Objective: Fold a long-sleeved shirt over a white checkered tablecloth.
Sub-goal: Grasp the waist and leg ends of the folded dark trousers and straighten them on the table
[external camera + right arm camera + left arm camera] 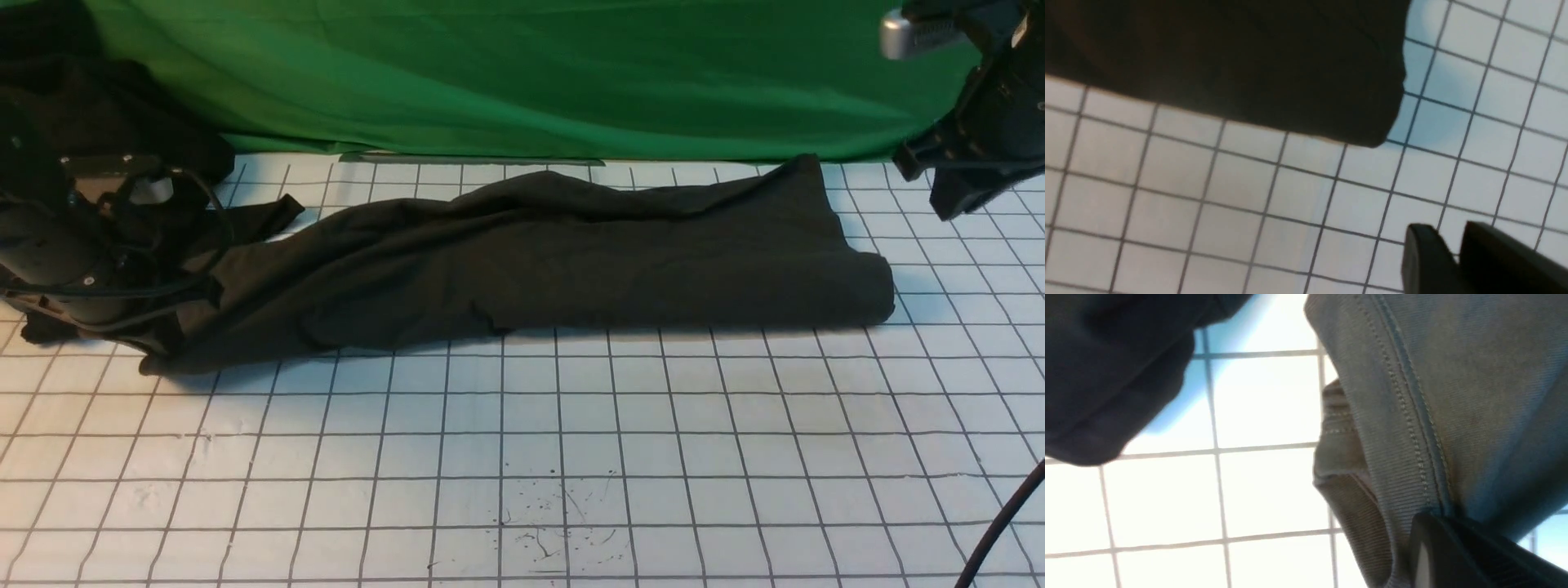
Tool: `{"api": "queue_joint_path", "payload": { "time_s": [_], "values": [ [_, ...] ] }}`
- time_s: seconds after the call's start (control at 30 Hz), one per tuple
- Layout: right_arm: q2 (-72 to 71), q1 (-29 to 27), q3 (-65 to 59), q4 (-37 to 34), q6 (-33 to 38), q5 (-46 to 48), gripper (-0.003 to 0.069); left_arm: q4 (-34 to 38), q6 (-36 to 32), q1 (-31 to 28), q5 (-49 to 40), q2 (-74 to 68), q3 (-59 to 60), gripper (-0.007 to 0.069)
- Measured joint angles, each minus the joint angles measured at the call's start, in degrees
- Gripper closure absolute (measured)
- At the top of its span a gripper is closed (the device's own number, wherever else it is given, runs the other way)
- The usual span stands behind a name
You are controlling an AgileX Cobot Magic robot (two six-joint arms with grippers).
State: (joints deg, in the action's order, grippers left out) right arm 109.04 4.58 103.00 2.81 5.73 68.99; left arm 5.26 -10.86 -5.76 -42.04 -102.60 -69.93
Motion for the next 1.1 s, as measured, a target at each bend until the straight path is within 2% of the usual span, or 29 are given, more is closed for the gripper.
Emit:
{"api": "queue_joint_path", "payload": {
  "time_s": [0.03,0.13,0.17,0.23,0.47,0.57,0.67,0.7,0.73,0.87,0.93,1.1],
  "values": [
    [2.2,-2.5,0.0,-4.1,0.4,-0.5,0.0407,-1.4,0.3,0.0,0.8,0.0,0.0,0.0603],
    [6.4,-6.0,0.0,-11.1,2.9,-2.5,0.0293,-3.0,0.4,0.0,2.9,0.0,0.0,0.0603],
    [6.4,-6.0,0.0,-11.5,3.0,-2.7,0.0286,-3.1,0.4,0.0,3.0,0.0,0.0,0.0603],
    [9.9,-7.0,0.0,-13.9,3.8,-5.8,0.0219,-3.6,0.4,0.0,4.3,0.0,0.0,0.0603],
    [15.4,-7.1,0.0,-18.5,6.0,-10.7,0.0193,-3.8,0.4,0.0,5.1,0.0,0.0,0.0603],
    [17.1,-7.1,0.0,-21.5,8.6,-10.4,0.0242,-3.9,0.4,0.0,5.1,0.0,0.0,0.0603],
    [17.4,-7.3,0.0,-21.9,10.7,-9.1,0.0529,-3.9,0.5,0.0,4.6,0.0,0.0,0.0603],
    [17.4,-7.3,0.0,-21.9,10.8,-8.9,0.0541,-3.9,0.6,0.0,4.4,0.0,0.0,0.0603],
    [17.1,-7.8,0.0,-21.1,11.0,-7.2,0.0612,-4.1,1.4,0.0,2.8,0.4,0.0,0.0603],
    [15.2,-8.4,-0.1,-15.7,10.3,-2.7,0.0648,-6.7,4.7,0.0,0.7,1.9,0.0,0.0603],
    [11.8,-9.0,-1.5,-10.3,8.3,-0.8,0.0652,-8.5,6.8,0.0,-0.3,4.0,0.4,0.0603],
    [3.6,-10.5,-10.8,-6.5,6.6,-0.6,0.0652,-9.9,8.7,0.0,1.2,8.6,7.2,0.0603]
  ]
}}
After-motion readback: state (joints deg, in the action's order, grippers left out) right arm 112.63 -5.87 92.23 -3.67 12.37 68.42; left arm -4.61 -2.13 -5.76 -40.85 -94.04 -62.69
